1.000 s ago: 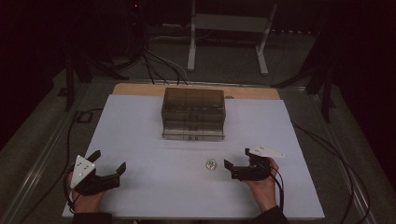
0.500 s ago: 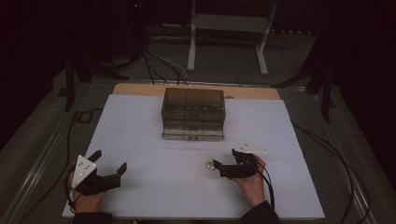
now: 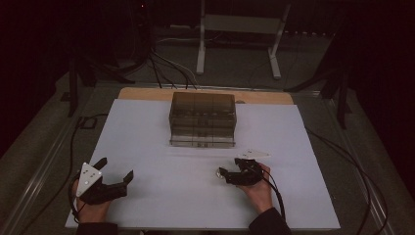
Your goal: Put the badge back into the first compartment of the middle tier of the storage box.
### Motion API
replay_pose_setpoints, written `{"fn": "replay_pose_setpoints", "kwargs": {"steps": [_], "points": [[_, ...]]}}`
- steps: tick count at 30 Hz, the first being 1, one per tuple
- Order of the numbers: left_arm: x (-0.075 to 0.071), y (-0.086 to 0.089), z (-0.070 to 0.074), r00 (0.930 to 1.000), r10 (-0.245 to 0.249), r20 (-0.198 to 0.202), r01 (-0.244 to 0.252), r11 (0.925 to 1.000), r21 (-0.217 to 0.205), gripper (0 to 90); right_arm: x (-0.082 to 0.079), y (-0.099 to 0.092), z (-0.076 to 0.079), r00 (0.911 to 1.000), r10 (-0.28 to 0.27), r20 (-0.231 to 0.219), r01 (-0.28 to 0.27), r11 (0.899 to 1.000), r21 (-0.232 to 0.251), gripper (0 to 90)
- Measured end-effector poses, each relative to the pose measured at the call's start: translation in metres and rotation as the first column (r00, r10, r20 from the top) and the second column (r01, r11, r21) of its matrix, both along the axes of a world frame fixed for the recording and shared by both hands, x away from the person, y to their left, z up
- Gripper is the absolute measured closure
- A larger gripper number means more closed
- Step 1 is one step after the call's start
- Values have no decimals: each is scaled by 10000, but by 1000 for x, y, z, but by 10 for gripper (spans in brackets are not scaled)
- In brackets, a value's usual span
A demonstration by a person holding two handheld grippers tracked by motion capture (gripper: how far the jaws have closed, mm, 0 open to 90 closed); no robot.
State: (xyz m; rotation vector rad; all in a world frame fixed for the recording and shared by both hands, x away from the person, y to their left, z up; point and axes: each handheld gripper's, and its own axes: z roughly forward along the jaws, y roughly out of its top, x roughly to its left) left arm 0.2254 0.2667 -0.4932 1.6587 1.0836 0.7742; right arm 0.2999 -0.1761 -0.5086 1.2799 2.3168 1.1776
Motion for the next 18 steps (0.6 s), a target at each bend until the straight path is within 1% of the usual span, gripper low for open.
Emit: {"fn": "replay_pose_setpoints", "kwargs": {"steps": [1,2,5,6,7,8,9,11,12,13,15,17,18], "points": [[0,0,0,10000,-5,-15,5,10000,17,5,2,3,-4,9995,172,-279,-177,9997,-153,378],[0,0,0,10000,-5,-12,5,10000,19,5,2,4,-6,9990,240,-382,-247,9995,-181,421],[0,0,0,10000,1,-2,-1,10000,18,5,4,6,-11,9964,434,-730,-442,9990,-86,522],[0,0,0,10000,1,-2,-1,10000,18,5,4,6,-11,9964,434,-730,-442,9990,-86,522],[0,0,0,10000,1,2,-1,10000,15,5,5,7,-13,9941,586,-911,-591,9982,-28,589],[0,0,0,10000,3,-4,-3,10000,22,5,5,7,-13,9932,637,-975,-641,9979,-5,611],[0,0,0,10000,5,-6,-5,10000,20,5,5,8,-14,9922,716,-1023,-715,9974,47,652],[0,0,0,10000,5,-8,-5,10000,25,5,4,8,-14,9921,755,-1005,-756,9971,28,665],[0,0,0,10000,4,-8,-4,10000,43,5,4,8,-14,9923,754,-987,-752,9972,52,693],[0,0,0,10000,0,-12,0,10000,37,5,4,7,-11,9928,807,-883,-789,9966,231,743],[0,-1,0,10000,-8,-21,8,10000,46,5,2,6,-8,9928,908,-775,-884,9955,346,784],[0,-1,0,10000,-9,-21,10,10000,73,5,-2,7,-5,9927,1016,-653,-999,9946,283,824],[0,-1,0,10000,-9,-21,10,10000,73,5,-2,7,-5,9927,1016,-653,-999,9946,283,824]]}}
